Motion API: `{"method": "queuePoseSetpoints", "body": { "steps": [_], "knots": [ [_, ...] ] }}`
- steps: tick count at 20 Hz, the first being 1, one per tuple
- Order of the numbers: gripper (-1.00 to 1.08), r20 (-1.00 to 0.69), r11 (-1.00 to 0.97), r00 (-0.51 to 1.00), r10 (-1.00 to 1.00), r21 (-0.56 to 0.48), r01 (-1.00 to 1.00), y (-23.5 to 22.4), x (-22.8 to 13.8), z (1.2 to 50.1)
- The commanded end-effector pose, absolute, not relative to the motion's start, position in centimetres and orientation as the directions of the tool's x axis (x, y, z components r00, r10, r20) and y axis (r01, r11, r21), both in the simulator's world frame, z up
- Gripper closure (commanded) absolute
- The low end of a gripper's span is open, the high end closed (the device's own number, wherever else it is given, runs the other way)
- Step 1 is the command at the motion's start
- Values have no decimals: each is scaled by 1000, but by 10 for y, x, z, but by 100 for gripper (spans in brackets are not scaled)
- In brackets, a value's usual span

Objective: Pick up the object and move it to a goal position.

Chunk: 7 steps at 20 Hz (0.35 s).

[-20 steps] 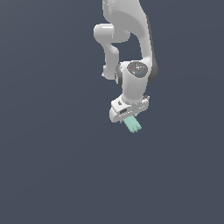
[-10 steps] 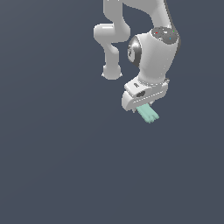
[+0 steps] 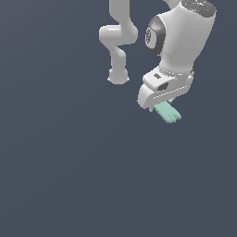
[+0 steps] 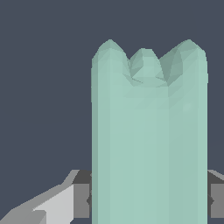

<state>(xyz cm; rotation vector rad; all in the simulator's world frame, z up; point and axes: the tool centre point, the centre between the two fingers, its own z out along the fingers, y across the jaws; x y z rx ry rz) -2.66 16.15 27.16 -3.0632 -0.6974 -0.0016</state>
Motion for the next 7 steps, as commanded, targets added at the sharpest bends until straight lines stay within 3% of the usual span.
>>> {"method": "queuePoseSetpoints", "body": {
  "steps": [1,7],
  "knots": [
    [108,0,-902,902,432,0,432,164,-25,278],
    [108,0,-902,902,432,0,432,165,-24,278]
  ]
}}
